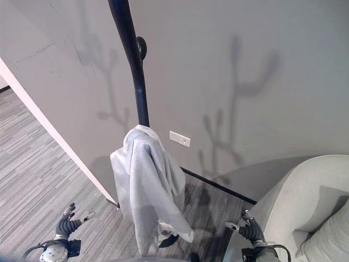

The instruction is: Hang the clothes on the sofa on the clothes rack.

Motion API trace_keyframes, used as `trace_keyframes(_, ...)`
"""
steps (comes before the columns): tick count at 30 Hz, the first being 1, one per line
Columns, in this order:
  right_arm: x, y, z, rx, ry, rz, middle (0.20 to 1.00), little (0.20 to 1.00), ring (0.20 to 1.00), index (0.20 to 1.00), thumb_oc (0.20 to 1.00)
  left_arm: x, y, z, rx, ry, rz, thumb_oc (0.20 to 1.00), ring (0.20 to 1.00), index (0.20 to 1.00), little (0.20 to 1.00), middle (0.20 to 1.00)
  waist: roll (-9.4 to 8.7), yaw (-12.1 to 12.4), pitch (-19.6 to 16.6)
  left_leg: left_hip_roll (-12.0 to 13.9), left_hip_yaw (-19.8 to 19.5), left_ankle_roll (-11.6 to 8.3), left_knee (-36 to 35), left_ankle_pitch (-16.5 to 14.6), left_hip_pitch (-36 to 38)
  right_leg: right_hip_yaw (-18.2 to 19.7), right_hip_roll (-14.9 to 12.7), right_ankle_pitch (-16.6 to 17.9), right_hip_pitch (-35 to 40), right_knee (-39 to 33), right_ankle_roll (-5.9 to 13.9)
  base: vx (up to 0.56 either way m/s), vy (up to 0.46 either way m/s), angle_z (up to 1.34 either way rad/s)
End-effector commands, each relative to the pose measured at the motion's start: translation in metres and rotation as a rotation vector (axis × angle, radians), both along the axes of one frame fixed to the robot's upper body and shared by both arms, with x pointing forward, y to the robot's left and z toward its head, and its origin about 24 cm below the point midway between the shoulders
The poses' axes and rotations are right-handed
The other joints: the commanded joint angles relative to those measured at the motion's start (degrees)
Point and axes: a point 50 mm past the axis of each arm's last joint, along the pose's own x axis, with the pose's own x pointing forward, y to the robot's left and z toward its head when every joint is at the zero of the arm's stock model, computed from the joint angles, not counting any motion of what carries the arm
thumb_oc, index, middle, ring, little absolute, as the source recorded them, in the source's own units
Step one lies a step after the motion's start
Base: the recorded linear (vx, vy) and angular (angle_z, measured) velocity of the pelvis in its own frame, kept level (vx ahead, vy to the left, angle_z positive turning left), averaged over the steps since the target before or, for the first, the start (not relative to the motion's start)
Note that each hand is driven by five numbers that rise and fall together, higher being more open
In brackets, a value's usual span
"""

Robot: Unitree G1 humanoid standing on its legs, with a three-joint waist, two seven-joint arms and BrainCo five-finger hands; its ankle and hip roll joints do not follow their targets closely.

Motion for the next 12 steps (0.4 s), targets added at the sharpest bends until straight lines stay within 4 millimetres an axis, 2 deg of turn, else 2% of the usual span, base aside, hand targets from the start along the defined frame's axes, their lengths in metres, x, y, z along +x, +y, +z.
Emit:
trace_keyframes(1,0.021,0.010,0.006,-0.013,-0.075,0.033,1.000,1.000,1.000,1.000,1.000,0.024,0.009,0.011,0.001,-0.080,-0.011,1.000,1.000,1.000,1.000,1.000,-1.69,0.30,0.40,0.75,0.29,-2.03,0.55,-2.55,-0.27,-4.22,-6.66,-1.08,3.56,0.53,6.53,0.00,0.000,0.00)
trace_keyframes(5,0.005,0.017,-0.021,0.038,0.062,-0.059,1.000,1.000,1.000,1.000,1.000,0.012,-0.016,-0.017,-0.084,0.069,-0.079,1.000,1.000,1.000,1.000,1.000,-1.55,0.47,0.38,0.60,0.03,-1.98,0.55,-2.45,-0.25,-4.48,-6.81,-0.96,3.73,0.53,6.57,0.00,0.003,0.01)
trace_keyframes(6,0.006,0.017,-0.021,0.038,0.061,-0.059,1.000,1.000,1.000,1.000,1.000,0.012,-0.016,-0.017,-0.084,0.068,-0.079,1.000,1.000,1.000,1.000,1.000,-1.54,0.48,0.42,0.60,0.03,-1.98,0.55,-2.45,-0.25,-4.48,-6.81,-0.96,3.74,0.53,6.57,0.00,0.000,0.00)
trace_keyframes(8,-0.003,0.022,-0.031,0.044,0.134,-0.064,1.000,1.000,1.000,1.000,1.000,0.000,-0.028,-0.031,-0.113,0.161,-0.103,1.000,1.000,1.000,1.000,1.000,-1.53,0.56,0.31,0.53,-0.06,-1.96,0.55,-2.50,-0.19,-4.65,-6.84,-0.95,3.76,0.53,6.57,0.00,0.000,0.00)
trace_keyframes(12,-0.012,0.030,-0.043,0.057,0.218,-0.067,1.000,1.000,1.000,1.000,1.000,-0.014,-0.042,-0.043,-0.130,0.261,-0.151,1.000,1.000,1.000,1.000,1.000,-1.56,0.79,0.36,0.46,-0.33,-2.04,0.55,-2.54,-0.15,-5.08,-6.85,-0.99,4.00,0.53,6.42,0.00,-0.005,0.08)
